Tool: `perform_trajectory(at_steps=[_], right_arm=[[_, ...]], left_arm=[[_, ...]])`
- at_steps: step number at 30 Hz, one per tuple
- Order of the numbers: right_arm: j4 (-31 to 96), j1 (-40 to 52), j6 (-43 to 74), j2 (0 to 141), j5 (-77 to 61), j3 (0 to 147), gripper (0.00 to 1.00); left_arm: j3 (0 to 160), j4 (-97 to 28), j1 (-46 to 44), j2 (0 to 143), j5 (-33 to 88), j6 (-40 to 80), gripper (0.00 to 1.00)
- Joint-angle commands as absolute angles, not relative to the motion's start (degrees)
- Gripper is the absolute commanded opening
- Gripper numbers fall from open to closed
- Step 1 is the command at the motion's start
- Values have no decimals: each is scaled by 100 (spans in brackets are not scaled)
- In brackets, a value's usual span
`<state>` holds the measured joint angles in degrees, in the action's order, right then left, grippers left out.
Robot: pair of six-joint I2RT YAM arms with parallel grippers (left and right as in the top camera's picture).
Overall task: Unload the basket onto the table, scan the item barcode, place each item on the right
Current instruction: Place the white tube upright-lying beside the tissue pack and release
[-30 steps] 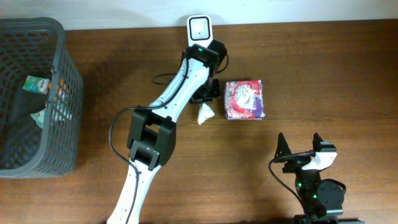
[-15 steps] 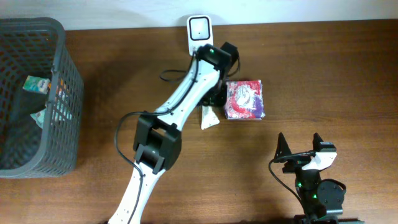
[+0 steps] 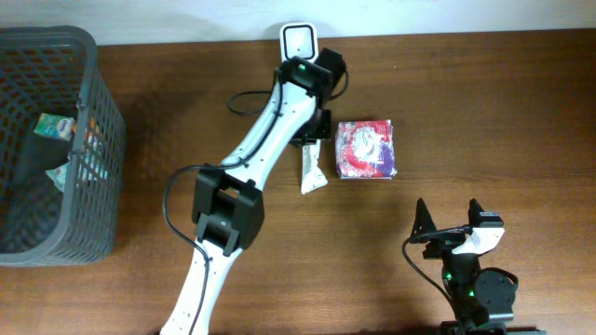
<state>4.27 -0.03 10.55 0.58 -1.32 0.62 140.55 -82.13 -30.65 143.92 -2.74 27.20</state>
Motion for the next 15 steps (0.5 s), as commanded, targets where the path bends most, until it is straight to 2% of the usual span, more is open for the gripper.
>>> perform_trajectory(at_steps=[1, 9, 12, 15], right_arm=[[456, -40, 1076, 32, -80, 32, 99], [456, -40, 1076, 32, -78, 32, 99], [456, -40, 1076, 32, -78, 32, 99], [456, -40, 1076, 32, -80, 32, 99]], left_arm=[[13867, -8143, -2842, 14359, 648, 2729, 2], [12921, -7367, -3258, 14357, 814, 2665, 5], [13183, -7509, -3227, 14355, 816, 2449, 5], [14042, -8145, -3065, 14355, 792, 2215, 13]])
